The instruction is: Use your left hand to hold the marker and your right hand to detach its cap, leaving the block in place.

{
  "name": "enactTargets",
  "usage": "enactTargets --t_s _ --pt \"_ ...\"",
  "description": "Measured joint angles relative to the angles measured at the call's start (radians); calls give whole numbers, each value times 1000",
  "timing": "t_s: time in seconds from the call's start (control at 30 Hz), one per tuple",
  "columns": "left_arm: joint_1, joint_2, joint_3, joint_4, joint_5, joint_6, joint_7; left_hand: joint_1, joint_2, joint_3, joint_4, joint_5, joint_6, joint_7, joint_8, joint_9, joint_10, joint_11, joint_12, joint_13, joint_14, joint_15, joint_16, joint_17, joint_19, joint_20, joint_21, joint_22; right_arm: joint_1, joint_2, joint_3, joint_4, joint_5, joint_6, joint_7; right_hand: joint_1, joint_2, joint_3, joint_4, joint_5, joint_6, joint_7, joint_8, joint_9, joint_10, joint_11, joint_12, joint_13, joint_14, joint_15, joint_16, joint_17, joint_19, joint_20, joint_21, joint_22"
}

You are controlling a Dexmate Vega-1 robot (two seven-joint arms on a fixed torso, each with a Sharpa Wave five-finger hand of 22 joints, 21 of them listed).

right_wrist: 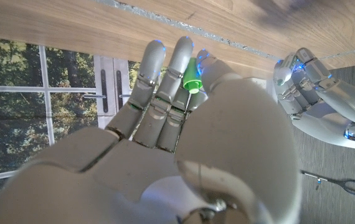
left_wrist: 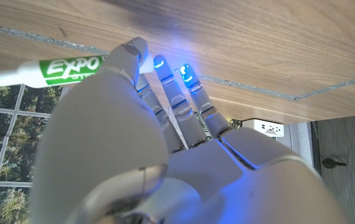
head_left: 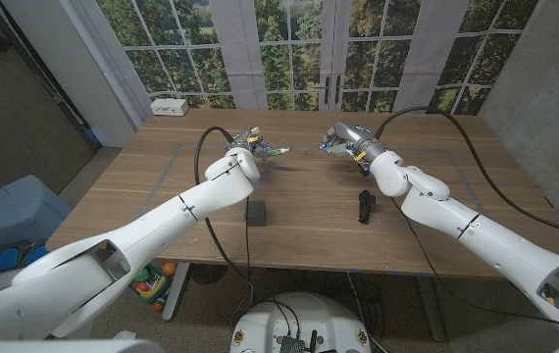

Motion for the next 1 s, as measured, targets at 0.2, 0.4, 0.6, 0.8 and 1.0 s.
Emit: enactTargets --t_s 0.2,0.4,0.6,0.8,1.0 --pt "-17 1 19 15 -9 18 0 3 3 0 0 -8 0 0 -5 0 2 2 -4 0 0 0 -4 -3 0 0 0 0 20 11 -23 33 -3 -6 2 0 0 0 0 0 0 0 0 -2 0 0 0 0 0 0 0 0 0 0 0 0" --pt "-36 1 42 32 -13 38 -2 3 3 0 0 -9 0 0 -5 0 2 2 -5 0 0 0 -10 -8 -8 0 0 -3 37 22 -43 65 -8 -14 2 0 0 2 -2 -3 0 0 0 0 0 0 0 0 0 0 0 5 0 0 0 0" --pt "-58 -2 69 49 -15 63 -8 3 3 -1 -1 -15 0 0 -11 0 2 2 -8 0 -7 3 -15 -12 -8 0 0 -5 55 34 -63 98 -16 -27 2 0 0 2 -2 -3 0 0 0 0 0 0 -3 -1 0 0 0 5 0 0 0 0" --pt "-78 -4 91 66 -20 85 -18 3 3 -1 -2 -23 0 0 -14 -3 2 2 -11 0 -7 3 -15 -17 -17 -1 0 -5 71 43 -83 121 -22 -39 8 0 0 2 -2 -4 0 0 0 0 0 0 -3 2 0 0 0 5 0 0 0 5" --pt "-104 -6 119 84 -27 108 -33 3 3 -1 -2 -29 0 0 -20 -7 2 2 -13 1 -7 3 -15 -17 -19 0 0 -5 87 60 -102 142 -31 -80 21 0 0 2 -2 -7 0 0 0 0 0 0 -4 3 0 0 0 9 0 0 0 5"
